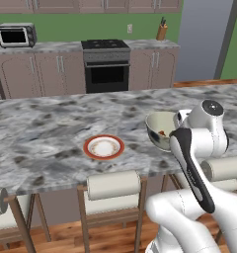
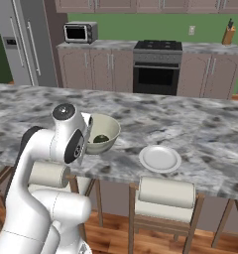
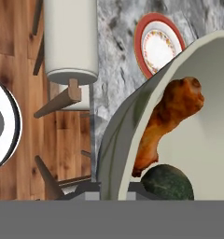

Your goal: Pick the chicken drumstick and squash from their plates and place them in the bowl. Then put the bowl in the fridge.

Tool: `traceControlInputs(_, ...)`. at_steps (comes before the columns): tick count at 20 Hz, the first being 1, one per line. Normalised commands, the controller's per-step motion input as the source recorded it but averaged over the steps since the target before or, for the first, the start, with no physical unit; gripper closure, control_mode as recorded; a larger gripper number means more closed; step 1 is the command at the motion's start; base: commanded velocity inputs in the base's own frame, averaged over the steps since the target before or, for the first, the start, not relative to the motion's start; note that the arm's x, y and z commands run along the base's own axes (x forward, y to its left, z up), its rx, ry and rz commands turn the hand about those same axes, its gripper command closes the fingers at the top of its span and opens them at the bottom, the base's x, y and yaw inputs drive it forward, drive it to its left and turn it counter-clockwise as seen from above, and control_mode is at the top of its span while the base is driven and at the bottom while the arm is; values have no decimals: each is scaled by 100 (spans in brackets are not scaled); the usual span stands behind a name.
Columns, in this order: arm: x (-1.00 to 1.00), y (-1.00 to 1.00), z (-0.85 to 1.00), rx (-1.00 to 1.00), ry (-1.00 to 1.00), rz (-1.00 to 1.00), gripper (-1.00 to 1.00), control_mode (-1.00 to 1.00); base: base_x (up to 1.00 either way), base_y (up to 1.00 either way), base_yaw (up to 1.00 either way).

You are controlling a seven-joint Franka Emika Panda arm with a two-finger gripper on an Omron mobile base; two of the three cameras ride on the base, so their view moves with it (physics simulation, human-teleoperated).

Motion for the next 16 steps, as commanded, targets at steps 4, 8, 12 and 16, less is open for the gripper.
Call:
traceControlInputs(4, 0, 0, 0, 0, 0, 0, 100, 100, 0, 0, 0)
traceControlInputs(8, 0, 0, 0, 0, 0, 0, 100, 100, 0, 0, 0)
traceControlInputs(12, 0, 0, 0, 0, 0, 0, 100, 100, -12, 0, 0)
traceControlInputs(16, 0, 0, 0, 0, 0, 0, 100, 100, -62, 0, 0)
